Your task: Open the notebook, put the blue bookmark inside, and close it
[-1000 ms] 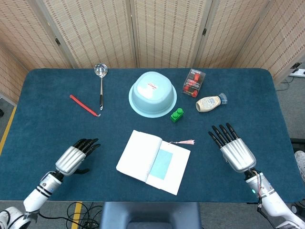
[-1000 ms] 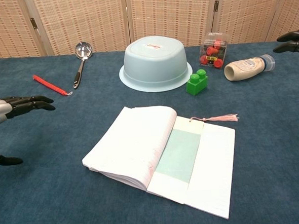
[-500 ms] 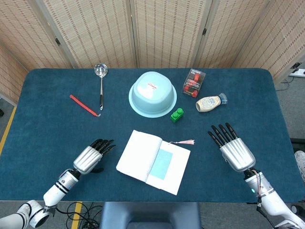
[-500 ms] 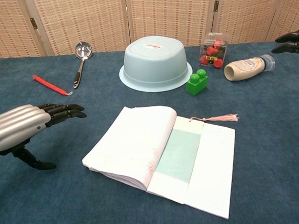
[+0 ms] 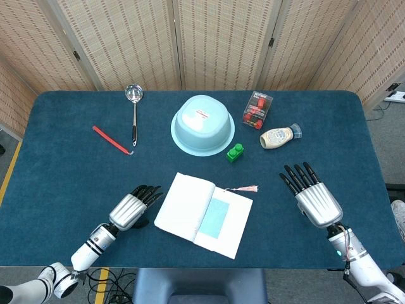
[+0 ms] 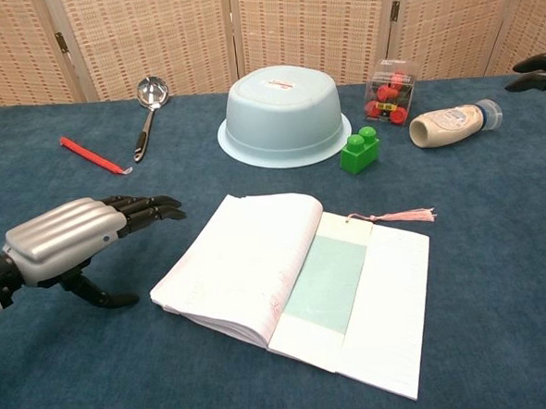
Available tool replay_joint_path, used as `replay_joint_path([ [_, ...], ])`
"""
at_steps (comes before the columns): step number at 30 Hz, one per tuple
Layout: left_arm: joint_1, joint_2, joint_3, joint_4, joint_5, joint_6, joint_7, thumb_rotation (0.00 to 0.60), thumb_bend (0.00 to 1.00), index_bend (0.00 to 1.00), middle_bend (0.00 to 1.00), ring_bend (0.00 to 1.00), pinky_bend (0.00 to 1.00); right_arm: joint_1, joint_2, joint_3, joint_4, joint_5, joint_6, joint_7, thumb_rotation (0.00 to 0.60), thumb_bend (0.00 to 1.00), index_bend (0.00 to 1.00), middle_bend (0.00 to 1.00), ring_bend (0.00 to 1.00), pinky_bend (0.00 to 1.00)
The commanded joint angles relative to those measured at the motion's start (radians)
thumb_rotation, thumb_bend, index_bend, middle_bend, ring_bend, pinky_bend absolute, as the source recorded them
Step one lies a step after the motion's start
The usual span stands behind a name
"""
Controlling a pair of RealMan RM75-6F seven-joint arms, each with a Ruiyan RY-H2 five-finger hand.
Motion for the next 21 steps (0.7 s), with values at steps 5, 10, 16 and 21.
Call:
replay_joint_path([
  [5,-0.016,-0.019,0.012,0.006,-0.001,-0.002,-0.009,0.600,0.16,0.11,0.08,0.13,0.17,-0.009,0.004,0.004,0.002,-0.003,0.004,0.011,0.600,0.22,0.00,0.00,0.00,0.00],
  [10,-0.031,-0.032,0.021,0.004,0.005,-0.001,-0.027,0.600,0.16,0.11,0.08,0.13,0.17,-0.014,0.004,0.007,0.004,-0.006,0.007,0.019,0.600,0.22,0.00,0.00,0.00,0.00],
  [16,-0.048,-0.058,0.018,0.015,-0.001,0.000,-0.050,0.600,0.16,0.11,0.08,0.13,0.17,-0.020,0.005,0.012,0.007,-0.007,0.008,0.028,0.600,0.22,0.00,0.00,0.00,0.00],
  [21,-0.054,-0.077,0.016,0.027,-0.006,0.014,-0.077,0.600,0.16,0.11,0.08,0.13,0.17,-0.024,0.002,0.017,0.013,-0.005,0.009,0.039,0.600,0.22,0.00,0.00,0.00,0.00],
])
